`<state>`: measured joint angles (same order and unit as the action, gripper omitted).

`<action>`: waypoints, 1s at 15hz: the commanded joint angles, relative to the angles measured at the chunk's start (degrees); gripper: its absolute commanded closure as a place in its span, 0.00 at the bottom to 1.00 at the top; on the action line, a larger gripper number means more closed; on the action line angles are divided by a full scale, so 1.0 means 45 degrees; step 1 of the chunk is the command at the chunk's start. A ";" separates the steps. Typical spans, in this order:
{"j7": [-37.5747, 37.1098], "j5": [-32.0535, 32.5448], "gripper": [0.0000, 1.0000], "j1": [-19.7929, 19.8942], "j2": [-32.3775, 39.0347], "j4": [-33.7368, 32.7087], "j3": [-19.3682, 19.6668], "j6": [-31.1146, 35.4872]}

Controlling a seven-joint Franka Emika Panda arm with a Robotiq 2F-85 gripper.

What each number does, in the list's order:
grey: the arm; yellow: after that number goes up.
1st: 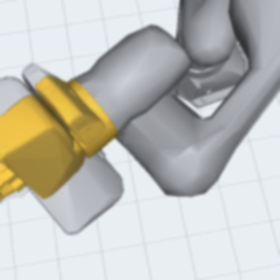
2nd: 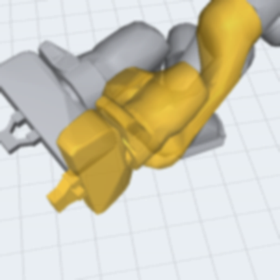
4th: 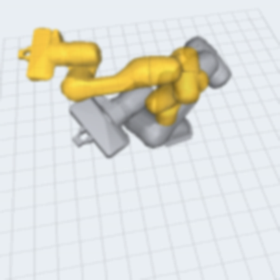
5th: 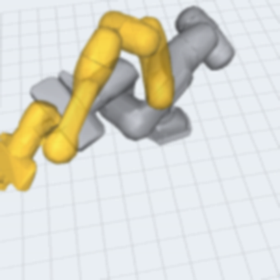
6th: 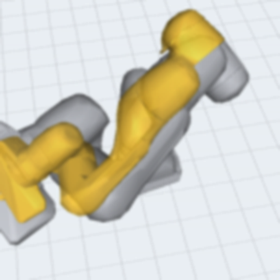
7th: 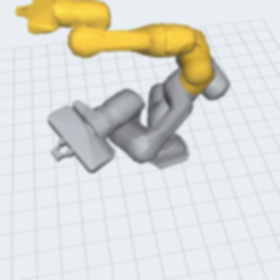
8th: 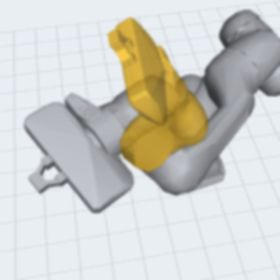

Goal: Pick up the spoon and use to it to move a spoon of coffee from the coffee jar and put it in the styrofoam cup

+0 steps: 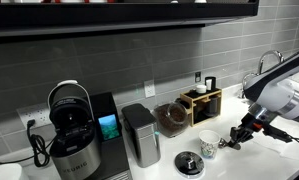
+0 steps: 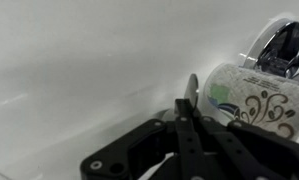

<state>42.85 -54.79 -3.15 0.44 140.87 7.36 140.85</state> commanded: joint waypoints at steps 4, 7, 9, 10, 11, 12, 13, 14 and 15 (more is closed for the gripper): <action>-0.0247 -0.1820 0.78 0.0692 0.0887 -0.0362 -0.0679 0.0197; -0.0533 -0.1583 0.58 0.0778 0.1098 -0.0427 -0.0793 0.0204; -0.0541 -0.1605 0.42 0.0844 0.1293 -0.0485 -0.0861 0.0118; -0.0569 -0.1552 0.35 0.0864 0.1348 -0.0507 -0.0892 0.0113; -0.0575 -0.1505 0.27 0.0873 0.1362 -0.0520 -0.0910 0.0127; -0.0679 -0.1378 0.20 0.0859 0.1259 -0.0566 -0.0933 0.0191; -0.0818 -0.1169 0.12 0.0834 0.1067 -0.0598 -0.0967 0.0253; -0.1091 -0.0758 0.06 0.0791 0.0765 -0.0627 -0.0991 0.0332; -0.1208 -0.0307 0.01 0.0774 0.0512 -0.0660 -0.1005 0.0309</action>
<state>40.39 -60.79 -0.22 5.29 138.07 3.74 141.12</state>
